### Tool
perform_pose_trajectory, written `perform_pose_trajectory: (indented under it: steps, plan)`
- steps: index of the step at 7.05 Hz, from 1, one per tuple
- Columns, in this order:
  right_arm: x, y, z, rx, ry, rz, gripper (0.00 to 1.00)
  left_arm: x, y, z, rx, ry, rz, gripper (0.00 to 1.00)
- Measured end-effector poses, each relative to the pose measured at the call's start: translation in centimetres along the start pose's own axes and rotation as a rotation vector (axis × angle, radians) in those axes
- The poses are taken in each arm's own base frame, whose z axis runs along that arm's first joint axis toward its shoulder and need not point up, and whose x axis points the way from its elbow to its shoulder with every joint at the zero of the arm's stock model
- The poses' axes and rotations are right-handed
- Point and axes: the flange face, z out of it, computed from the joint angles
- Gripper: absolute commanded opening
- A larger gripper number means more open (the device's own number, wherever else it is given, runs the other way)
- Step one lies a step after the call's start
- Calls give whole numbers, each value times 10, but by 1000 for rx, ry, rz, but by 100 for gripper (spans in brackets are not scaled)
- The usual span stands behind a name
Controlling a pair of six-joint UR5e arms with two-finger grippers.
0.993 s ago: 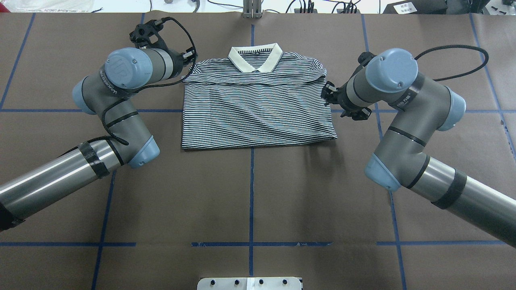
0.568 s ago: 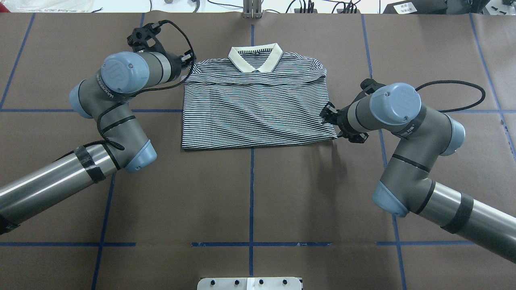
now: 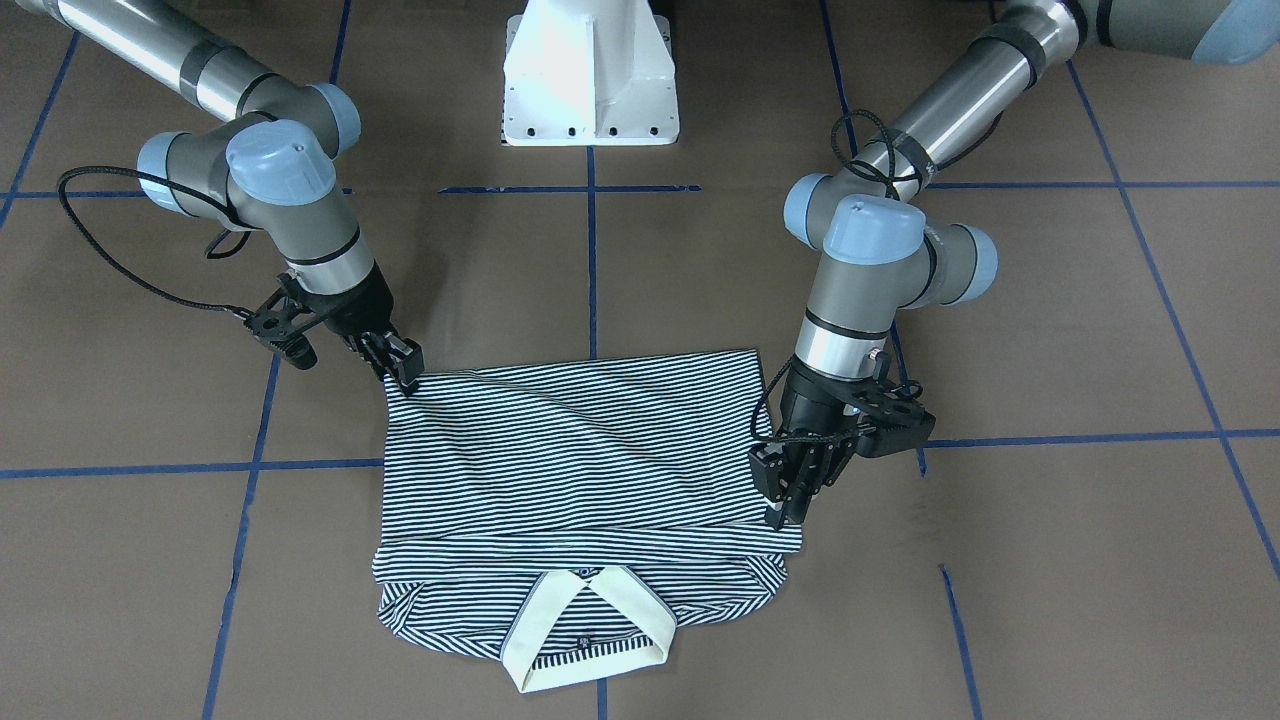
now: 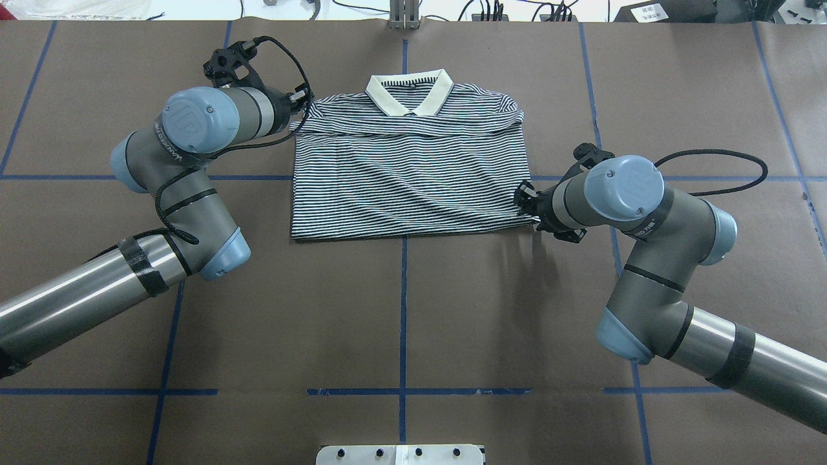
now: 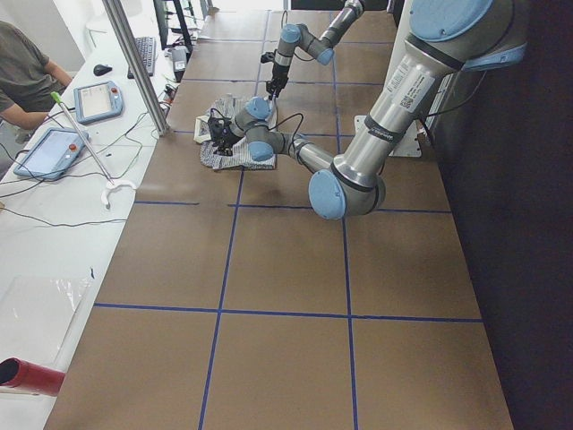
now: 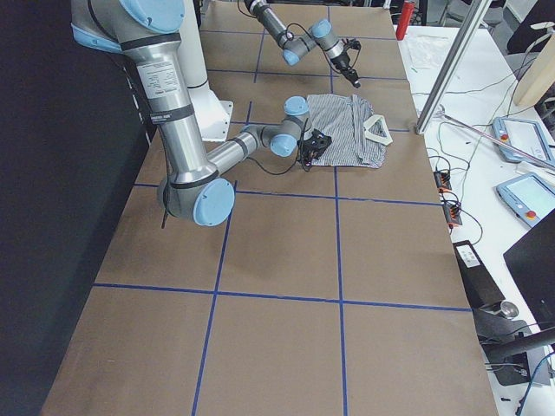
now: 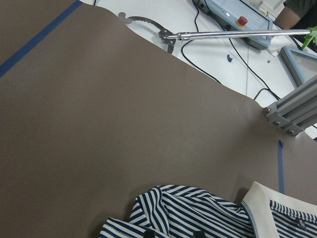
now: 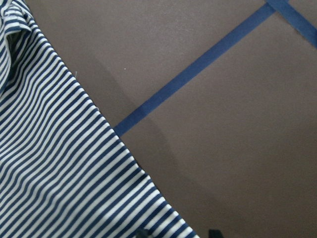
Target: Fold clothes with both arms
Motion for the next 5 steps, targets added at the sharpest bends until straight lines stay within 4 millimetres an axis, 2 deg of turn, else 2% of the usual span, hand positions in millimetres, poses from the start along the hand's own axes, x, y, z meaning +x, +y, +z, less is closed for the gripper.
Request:
perform_pose_trajectory:
  steps: [2,4,5]
  plan:
    - [20,13,-13,-22,-3,4,0,2,1,-2,-1,4,-4,38]
    - [30,57,-56,-98,-48,92,0,2,1,-2,-2,3,-5,38]
    - [41,75,-77,-131,-61,121,12,0,1,-2,-2,1,-4,38]
